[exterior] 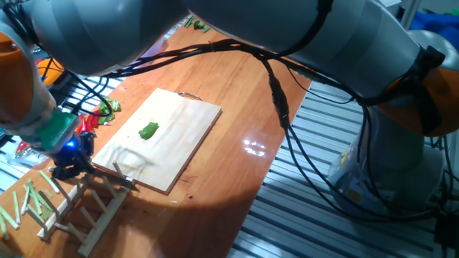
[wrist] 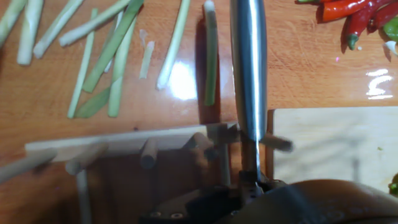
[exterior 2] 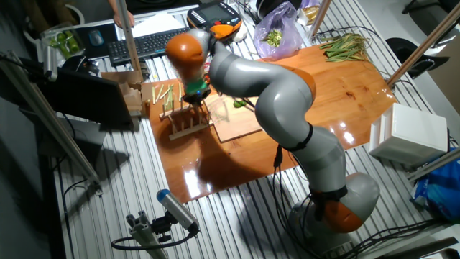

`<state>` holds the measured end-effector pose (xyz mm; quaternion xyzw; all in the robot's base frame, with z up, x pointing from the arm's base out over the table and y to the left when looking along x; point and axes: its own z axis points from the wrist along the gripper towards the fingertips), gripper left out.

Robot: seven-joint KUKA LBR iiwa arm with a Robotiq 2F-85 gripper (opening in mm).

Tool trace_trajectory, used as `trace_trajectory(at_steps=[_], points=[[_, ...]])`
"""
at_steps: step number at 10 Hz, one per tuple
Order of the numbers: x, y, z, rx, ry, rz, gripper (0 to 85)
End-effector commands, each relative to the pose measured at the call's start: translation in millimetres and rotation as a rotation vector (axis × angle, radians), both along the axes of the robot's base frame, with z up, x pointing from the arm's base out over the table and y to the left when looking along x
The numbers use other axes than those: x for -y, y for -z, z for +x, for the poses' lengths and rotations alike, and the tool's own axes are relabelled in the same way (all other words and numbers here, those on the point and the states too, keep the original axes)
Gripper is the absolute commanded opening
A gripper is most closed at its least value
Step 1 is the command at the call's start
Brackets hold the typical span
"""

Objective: Chop the chili peppers

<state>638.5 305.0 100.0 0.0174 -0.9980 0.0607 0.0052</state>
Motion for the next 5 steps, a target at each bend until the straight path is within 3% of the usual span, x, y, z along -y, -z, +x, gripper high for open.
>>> trace_trajectory(at_steps=[1, 3, 5], points=[[2.6, -17.7, 1.9, -0.029, 0.010, 0.086, 0.0], [4.1, -62.7, 1.9, -0.053, 0.024, 0.121, 0.0], [8.3, -107.0, -2.9, -0.032, 0.029, 0.151, 0.0]])
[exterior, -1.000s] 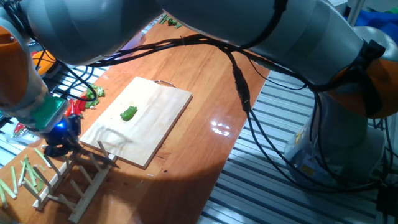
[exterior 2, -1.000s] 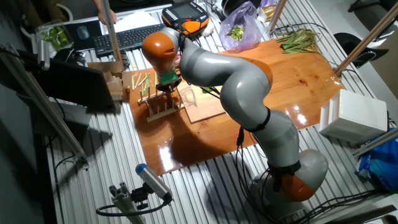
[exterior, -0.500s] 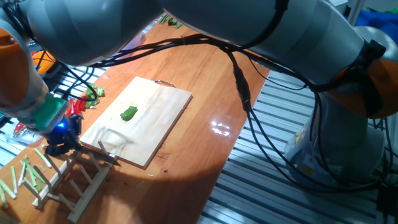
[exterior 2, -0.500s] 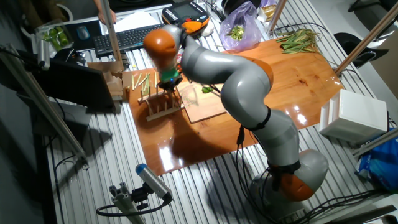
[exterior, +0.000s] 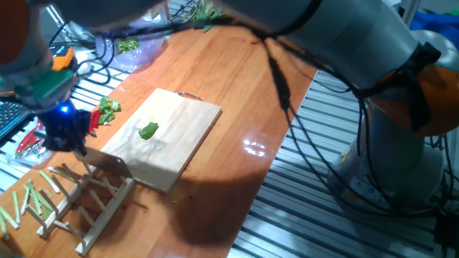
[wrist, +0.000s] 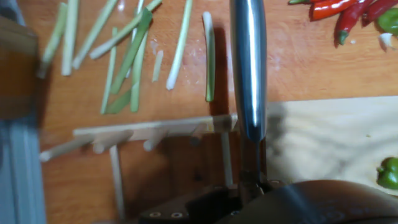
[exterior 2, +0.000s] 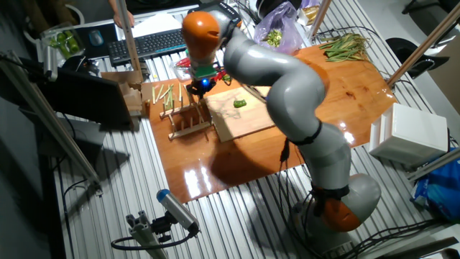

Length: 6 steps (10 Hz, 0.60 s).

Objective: Chop the chili peppers

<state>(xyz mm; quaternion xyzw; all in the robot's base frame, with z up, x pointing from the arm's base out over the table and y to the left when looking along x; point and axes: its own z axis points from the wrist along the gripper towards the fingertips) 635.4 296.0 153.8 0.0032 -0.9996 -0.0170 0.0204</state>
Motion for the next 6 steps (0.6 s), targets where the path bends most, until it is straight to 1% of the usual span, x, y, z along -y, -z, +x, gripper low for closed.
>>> trace_trajectory(at_steps=[1, 2, 3, 4, 5, 6], points=[[3.9, -70.8, -2.3, -0.002, 0.008, 0.015, 0.0], [8.2, -85.1, -5.1, -0.005, 0.009, 0.016, 0.0], [13.4, -94.7, -7.4, -0.002, 0.011, 0.019, 0.0], [19.0, -99.6, -8.8, 0.013, 0.012, 0.021, 0.0], [24.0, -101.9, -9.1, 0.017, 0.018, 0.027, 0.0], [27.4, -103.3, -9.0, 0.026, 0.022, 0.021, 0.0]])
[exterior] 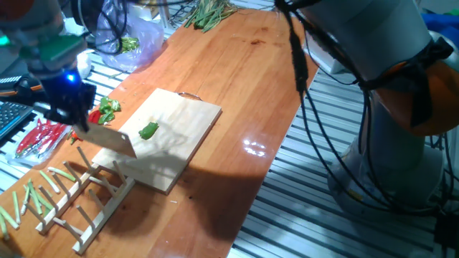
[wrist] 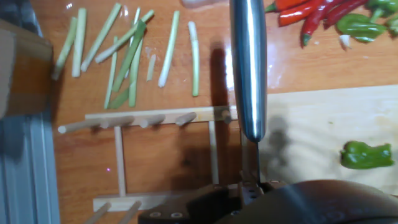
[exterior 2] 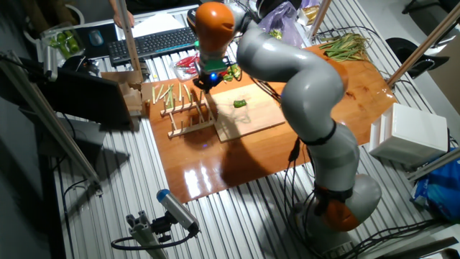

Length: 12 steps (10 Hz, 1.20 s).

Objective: Chop the chili peppers

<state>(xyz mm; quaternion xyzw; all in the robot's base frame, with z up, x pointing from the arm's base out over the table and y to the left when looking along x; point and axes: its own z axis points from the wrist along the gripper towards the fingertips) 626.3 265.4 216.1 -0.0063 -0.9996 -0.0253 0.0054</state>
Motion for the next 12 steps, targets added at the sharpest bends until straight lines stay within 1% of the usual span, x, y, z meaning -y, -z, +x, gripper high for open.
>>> trace_trajectory(at_steps=[1, 2, 3, 4, 5, 6, 7, 8, 9, 10, 11, 12], points=[[4.2, -40.6, 0.1, 0.005, -0.001, -0.002, 0.0], [20.4, -35.7, 1.7, 0.030, -0.008, -0.012, 0.0], [33.3, -28.9, 4.5, 0.052, -0.006, -0.058, 0.0], [47.3, -20.0, 5.8, 0.049, 0.060, -0.096, 0.0], [61.7, -8.5, 5.1, 0.060, 0.075, -0.104, 0.0], [74.5, 5.1, 5.2, 0.068, 0.065, -0.093, 0.0], [80.6, 12.6, 5.6, 0.055, 0.056, -0.088, 0.0], [83.5, 16.6, 5.8, 0.031, 0.054, -0.092, 0.0], [88.2, 20.8, 5.0, 0.014, 0.048, -0.094, 0.0], [90.3, 23.6, 4.2, 0.012, 0.031, -0.071, 0.0], [84.9, 21.5, 5.4, 0.003, 0.033, -0.063, 0.0], [79.7, 18.9, 7.4, 0.001, 0.014, -0.055, 0.0]])
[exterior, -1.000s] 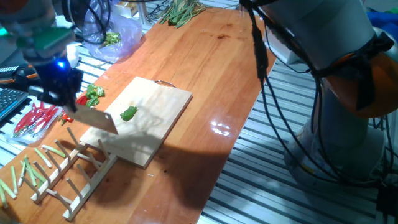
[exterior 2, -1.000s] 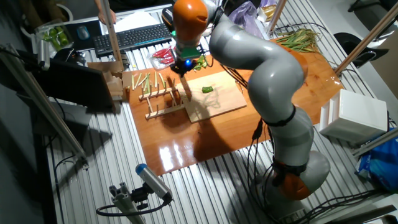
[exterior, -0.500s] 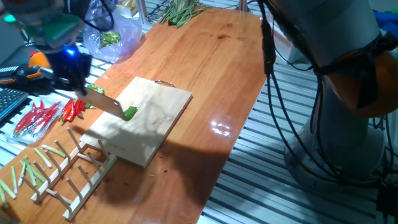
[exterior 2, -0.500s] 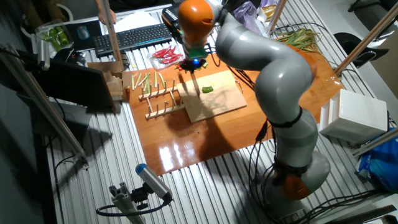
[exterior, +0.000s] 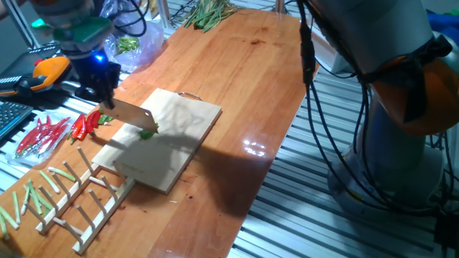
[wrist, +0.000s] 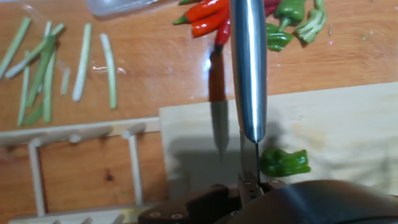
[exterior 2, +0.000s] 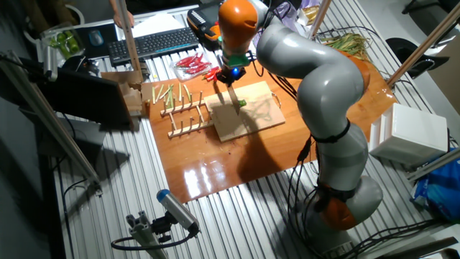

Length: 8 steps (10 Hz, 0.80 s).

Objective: Chop the chili peppers

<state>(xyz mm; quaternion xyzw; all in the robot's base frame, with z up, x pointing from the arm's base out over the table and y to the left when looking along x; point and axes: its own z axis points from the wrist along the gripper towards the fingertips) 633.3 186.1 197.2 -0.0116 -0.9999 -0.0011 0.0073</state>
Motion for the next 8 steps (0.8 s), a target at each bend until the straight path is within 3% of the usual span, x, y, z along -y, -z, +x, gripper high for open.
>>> trace_trajectory(at_steps=[1, 2, 3, 4, 5, 6, 8], points=[[0.4, -0.1, 0.3, -0.009, -0.013, 0.015, 0.0], [0.4, -0.1, 0.3, -0.026, -0.004, 0.001, 0.0], [-12.7, -3.3, -4.9, -0.020, 0.003, -0.044, 0.0], [-16.2, -5.9, -11.2, -0.023, 0.006, -0.053, 0.0], [-16.2, -5.9, -11.2, -0.030, -0.006, -0.045, 0.0], [-16.2, -5.9, -11.2, -0.030, -0.010, -0.014, 0.0], [-16.2, -5.9, -11.2, -0.028, 0.009, -0.015, 0.0]])
